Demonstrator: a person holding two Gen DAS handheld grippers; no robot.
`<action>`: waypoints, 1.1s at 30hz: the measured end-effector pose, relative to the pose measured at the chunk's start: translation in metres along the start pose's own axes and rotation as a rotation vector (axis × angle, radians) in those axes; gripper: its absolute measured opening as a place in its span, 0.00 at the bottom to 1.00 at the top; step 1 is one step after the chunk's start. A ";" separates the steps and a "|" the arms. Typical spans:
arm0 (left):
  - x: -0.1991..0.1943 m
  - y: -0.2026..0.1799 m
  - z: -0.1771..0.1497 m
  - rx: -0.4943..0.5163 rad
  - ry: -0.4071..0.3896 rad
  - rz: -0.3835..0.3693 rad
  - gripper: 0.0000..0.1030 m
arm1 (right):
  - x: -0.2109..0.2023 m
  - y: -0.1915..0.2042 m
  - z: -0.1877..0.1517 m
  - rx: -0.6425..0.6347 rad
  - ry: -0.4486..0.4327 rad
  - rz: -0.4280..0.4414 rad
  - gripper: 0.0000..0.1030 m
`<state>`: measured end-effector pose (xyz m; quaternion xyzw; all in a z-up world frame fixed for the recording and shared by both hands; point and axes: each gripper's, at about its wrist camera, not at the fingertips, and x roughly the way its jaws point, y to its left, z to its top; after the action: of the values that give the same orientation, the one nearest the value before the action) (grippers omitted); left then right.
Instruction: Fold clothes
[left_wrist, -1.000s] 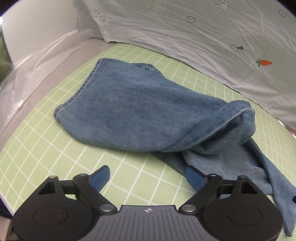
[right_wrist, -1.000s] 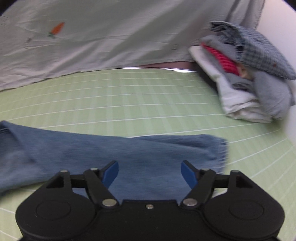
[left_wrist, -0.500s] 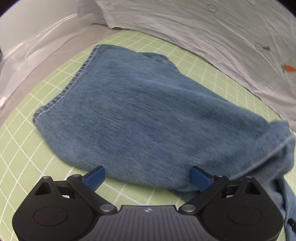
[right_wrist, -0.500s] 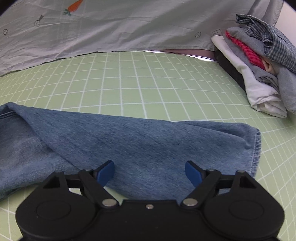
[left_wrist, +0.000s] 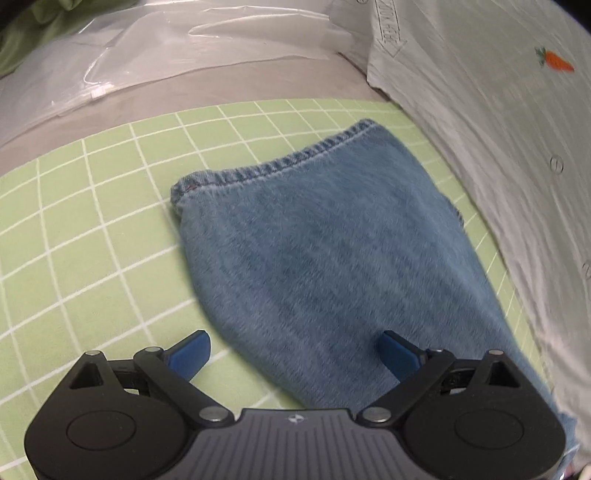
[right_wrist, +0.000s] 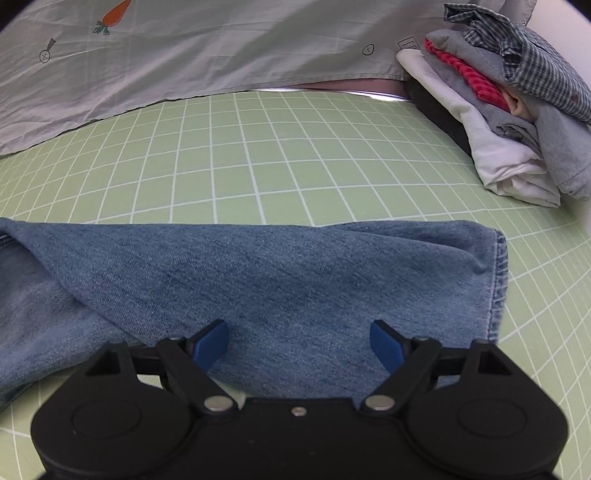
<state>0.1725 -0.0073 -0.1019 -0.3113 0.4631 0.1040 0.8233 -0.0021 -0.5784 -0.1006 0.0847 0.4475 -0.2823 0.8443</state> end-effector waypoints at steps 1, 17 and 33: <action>0.001 -0.002 0.002 0.002 -0.002 -0.013 0.80 | 0.000 0.000 0.000 0.001 0.000 0.002 0.82; -0.024 -0.092 0.016 0.254 -0.082 -0.072 0.31 | 0.005 -0.012 -0.003 0.072 -0.006 0.033 0.83; 0.000 -0.010 -0.011 -0.022 0.021 -0.024 0.88 | 0.007 -0.015 -0.003 0.098 0.018 0.041 0.88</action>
<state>0.1691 -0.0220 -0.1018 -0.3271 0.4668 0.0960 0.8160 -0.0092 -0.5925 -0.1067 0.1376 0.4390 -0.2856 0.8407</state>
